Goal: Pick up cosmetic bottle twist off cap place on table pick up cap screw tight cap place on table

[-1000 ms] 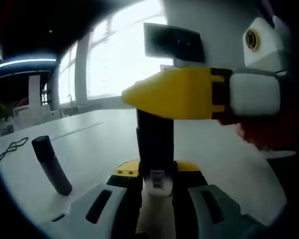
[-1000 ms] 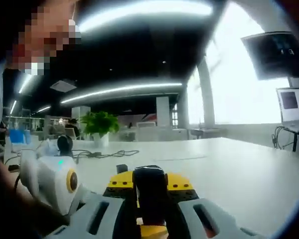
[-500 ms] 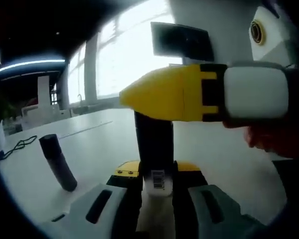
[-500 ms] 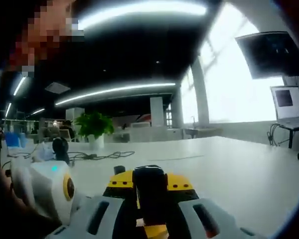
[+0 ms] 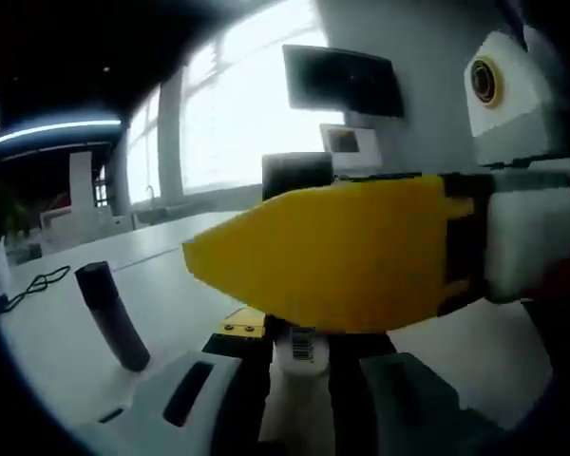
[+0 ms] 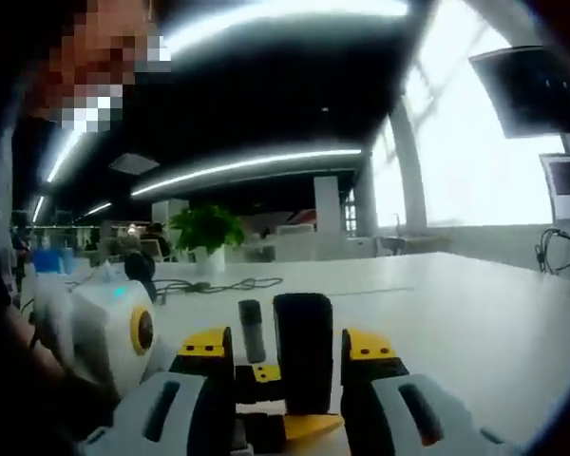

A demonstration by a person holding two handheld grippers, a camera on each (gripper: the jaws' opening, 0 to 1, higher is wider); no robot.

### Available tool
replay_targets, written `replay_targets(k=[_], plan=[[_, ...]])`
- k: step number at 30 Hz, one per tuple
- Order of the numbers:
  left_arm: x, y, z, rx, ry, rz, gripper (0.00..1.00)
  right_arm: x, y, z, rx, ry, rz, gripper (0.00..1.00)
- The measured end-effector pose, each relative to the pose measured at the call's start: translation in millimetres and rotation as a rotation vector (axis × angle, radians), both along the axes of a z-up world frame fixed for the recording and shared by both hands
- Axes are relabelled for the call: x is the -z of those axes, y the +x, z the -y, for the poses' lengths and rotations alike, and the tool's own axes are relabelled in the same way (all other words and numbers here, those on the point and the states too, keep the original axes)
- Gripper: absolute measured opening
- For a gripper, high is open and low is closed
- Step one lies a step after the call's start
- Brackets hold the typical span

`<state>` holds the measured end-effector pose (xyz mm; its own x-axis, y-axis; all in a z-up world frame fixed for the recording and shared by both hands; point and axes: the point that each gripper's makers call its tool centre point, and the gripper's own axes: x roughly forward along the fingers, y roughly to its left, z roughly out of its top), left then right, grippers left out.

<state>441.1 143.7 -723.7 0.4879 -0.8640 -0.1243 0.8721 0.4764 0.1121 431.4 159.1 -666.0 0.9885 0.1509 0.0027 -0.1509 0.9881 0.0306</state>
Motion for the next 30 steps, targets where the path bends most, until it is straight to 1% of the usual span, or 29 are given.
replay_targets(k=[1,2,6,10,17,19,20,22,27,30], plan=[[0.1,0.2,0.0,0.001,-0.001,-0.001,0.12,-1.4,0.4,-1.4,-0.017,-0.024,0.008,0.37],[0.1,0.3,0.1,0.004,-0.001,0.0,0.12,-1.5,0.4,-0.5,-0.021,-0.025,0.01,0.37],[0.4,-2.1,2.7,0.037,-0.006,0.001,0.13,-1.8,3.1,7.4,-0.035,-0.017,0.016,0.37],[0.9,-0.2,2.7,0.032,-0.009,-0.014,0.13,-2.6,3.1,15.1,-0.049,-0.003,0.032,0.36],[2.7,1.7,2.9,0.048,-0.013,-0.034,0.13,0.7,1.2,12.6,-0.1,-0.021,0.025,0.35],[3.1,5.1,3.0,0.037,-0.011,-0.029,0.13,1.3,0.4,11.3,-0.112,-0.023,0.024,0.35],[3.0,6.1,2.6,0.035,-0.012,-0.028,0.13,0.2,0.0,10.8,-0.122,-0.009,0.029,0.35],[3.0,7.5,1.6,0.028,-0.014,-0.031,0.13,0.4,0.6,12.6,-0.122,-0.013,0.028,0.34],[3.1,3.1,3.1,0.054,-0.016,-0.031,0.13,0.9,2.7,13.8,-0.151,-0.022,0.02,0.34],[3.5,3.9,3.2,0.052,-0.015,-0.032,0.13,1.5,2.4,12.1,-0.173,-0.026,0.014,0.33]])
